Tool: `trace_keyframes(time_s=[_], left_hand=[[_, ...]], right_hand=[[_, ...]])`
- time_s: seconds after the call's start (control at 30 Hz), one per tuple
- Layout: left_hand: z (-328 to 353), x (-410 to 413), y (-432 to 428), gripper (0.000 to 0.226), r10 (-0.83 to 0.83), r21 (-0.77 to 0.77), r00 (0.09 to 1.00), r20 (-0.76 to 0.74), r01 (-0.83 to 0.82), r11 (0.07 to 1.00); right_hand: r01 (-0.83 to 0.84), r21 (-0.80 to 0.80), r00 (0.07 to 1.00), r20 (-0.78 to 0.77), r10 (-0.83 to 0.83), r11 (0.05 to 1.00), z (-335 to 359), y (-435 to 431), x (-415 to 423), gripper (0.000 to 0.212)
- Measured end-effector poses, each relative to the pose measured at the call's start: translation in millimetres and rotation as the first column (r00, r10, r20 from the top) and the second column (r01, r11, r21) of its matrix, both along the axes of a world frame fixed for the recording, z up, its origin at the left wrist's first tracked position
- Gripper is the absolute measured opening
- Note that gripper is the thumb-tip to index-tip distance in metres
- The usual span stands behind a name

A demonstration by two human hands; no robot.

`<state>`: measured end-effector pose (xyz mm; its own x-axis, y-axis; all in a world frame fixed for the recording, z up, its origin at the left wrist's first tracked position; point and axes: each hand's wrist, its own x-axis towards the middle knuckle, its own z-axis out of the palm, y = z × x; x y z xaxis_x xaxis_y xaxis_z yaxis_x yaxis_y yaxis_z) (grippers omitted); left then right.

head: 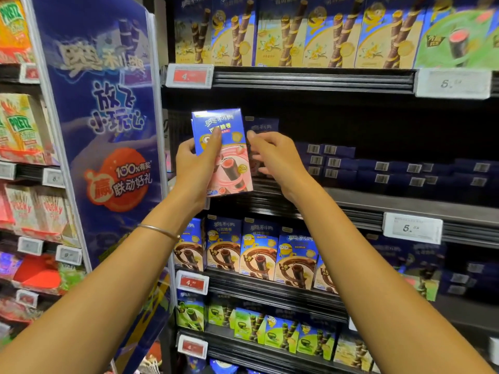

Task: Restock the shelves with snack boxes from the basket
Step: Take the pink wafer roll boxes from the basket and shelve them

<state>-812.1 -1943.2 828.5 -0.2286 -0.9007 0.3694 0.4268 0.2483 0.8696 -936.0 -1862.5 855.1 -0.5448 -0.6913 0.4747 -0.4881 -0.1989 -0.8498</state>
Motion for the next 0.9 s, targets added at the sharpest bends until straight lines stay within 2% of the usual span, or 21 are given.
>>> trace_keyframes(time_s=[0.07, 0.2, 0.33, 0.4, 0.47, 0.6, 0.67, 0.73, 0.83, 0.9], left_hand=[[-1.6, -5.0, 11.3, 0.049, -0.009, -0.029, 1.0, 0.011, 0.009, 1.0], [-8.5, -10.6, 32.2, 0.058, -0.038, -0.062, 0.999, -0.013, 0.038, 0.997], [-11.4, -14.4, 46.9, 0.048, -0.055, -0.06, 0.998, -0.016, 0.054, 0.997], [-9.1, -13.1, 52.1, 0.058, -0.112, -0.05, 0.994, -0.009, 0.111, 0.993], [-8.7, -10.9, 53.2, 0.062, -0.088, -0.063, 0.996, 0.023, 0.09, 0.994], [-16.0, -6.5, 46.7, 0.035, 0.044, -0.1, 0.998, 0.049, -0.039, 0.994], [-18.7, -2.1, 40.3, 0.025, 0.076, -0.103, 0.995, 0.065, -0.069, 0.992], [-19.5, 5.0, 34.1, 0.026, 0.093, -0.107, 0.993, 0.079, -0.085, 0.991], [-18.9, 15.5, 27.5, 0.028, 0.1, -0.087, 0.991, 0.09, -0.092, 0.992], [-18.0, 20.6, 24.1, 0.029, 0.098, -0.069, 0.991, 0.092, -0.092, 0.993]], right_hand=[[-0.047, 0.004, 0.999, -0.004, 0.047, 0.999, -1.9, 11.8, 7.1, 0.032], [0.001, -0.001, 0.997, -0.076, -0.001, 1.0, -16.3, 37.6, 6.6, 0.033], [0.025, 0.004, 0.994, -0.104, -0.024, 1.0, -21.0, 60.4, 2.6, 0.029], [0.012, 0.016, 0.998, -0.064, -0.011, 1.0, -20.5, 69.6, 0.6, 0.029], [-0.055, 0.013, 0.998, 0.042, 0.055, 0.998, -21.0, 79.3, -1.8, 0.029], [-0.063, 0.001, 0.994, 0.086, 0.062, 0.998, -18.3, 96.7, -14.0, 0.026], [-0.03, -0.04, 0.993, 0.113, 0.034, 0.999, -14.2, 101.9, -25.4, 0.018], [0.042, -0.076, 0.989, 0.147, -0.031, 0.996, -10.3, 102.0, -40.7, 0.013], [0.226, -0.064, 0.963, 0.166, -0.213, 0.972, -6.6, 91.8, -68.7, 0.019], [0.344, -0.036, 0.933, 0.125, -0.338, 0.938, -6.0, 79.8, -84.0, 0.027]])
